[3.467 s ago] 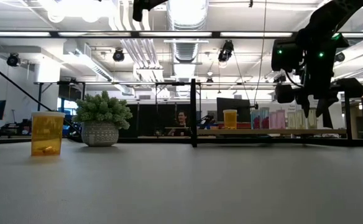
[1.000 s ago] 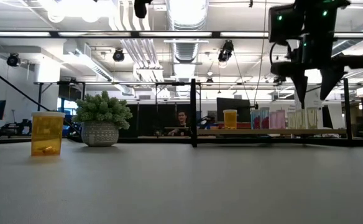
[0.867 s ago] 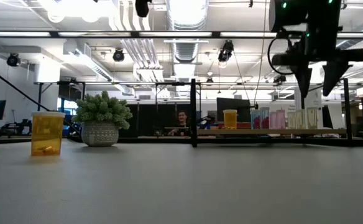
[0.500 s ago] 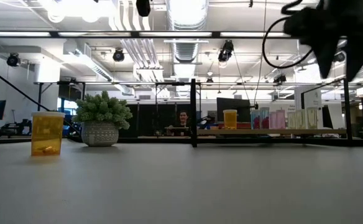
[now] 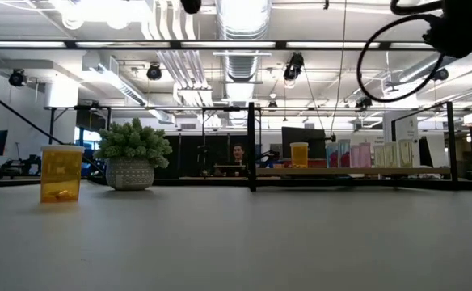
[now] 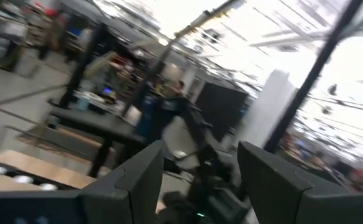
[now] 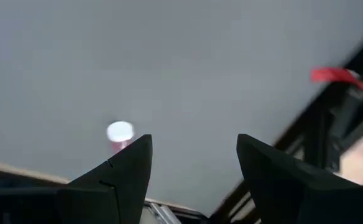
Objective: Pick and place medicine bottles onto shelf by color
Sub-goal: Put the pink pill bottle on the shelf aligned with the other pink pill bottles
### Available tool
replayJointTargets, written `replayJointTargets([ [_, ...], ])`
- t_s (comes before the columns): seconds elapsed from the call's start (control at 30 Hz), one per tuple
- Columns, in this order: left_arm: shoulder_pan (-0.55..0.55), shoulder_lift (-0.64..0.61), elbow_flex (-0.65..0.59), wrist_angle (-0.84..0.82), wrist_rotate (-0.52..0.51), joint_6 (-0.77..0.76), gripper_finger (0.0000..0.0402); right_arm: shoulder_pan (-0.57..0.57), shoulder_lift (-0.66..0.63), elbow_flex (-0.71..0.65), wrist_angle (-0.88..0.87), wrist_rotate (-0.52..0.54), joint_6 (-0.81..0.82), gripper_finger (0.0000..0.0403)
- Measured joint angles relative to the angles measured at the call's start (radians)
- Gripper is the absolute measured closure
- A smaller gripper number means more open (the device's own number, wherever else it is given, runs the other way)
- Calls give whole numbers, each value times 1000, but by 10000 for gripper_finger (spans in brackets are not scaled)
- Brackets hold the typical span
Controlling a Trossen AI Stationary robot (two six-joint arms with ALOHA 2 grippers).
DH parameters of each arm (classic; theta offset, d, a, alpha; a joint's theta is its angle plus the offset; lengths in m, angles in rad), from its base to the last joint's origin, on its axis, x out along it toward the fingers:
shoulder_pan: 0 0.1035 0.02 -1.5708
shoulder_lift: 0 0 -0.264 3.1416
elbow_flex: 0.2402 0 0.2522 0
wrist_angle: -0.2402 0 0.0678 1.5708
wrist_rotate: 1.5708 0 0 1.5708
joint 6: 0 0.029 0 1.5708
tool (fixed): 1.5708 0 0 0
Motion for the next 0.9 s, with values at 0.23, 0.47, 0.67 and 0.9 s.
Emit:
replayJointTargets([
  [0.23,-134,0,0,1,12,-67,211,2,25,-15,143,4,-106,177],
  [0.47,-267,0,0,2,9,-127,211,64,117,-45,328,7,-14,177],
  [0.67,-374,0,0,7,8,-128,211,124,240,-48,455,-4,0,177],
  [0.9,-452,0,0,15,-49,-127,211,164,296,-48,476,-23,32,177],
])
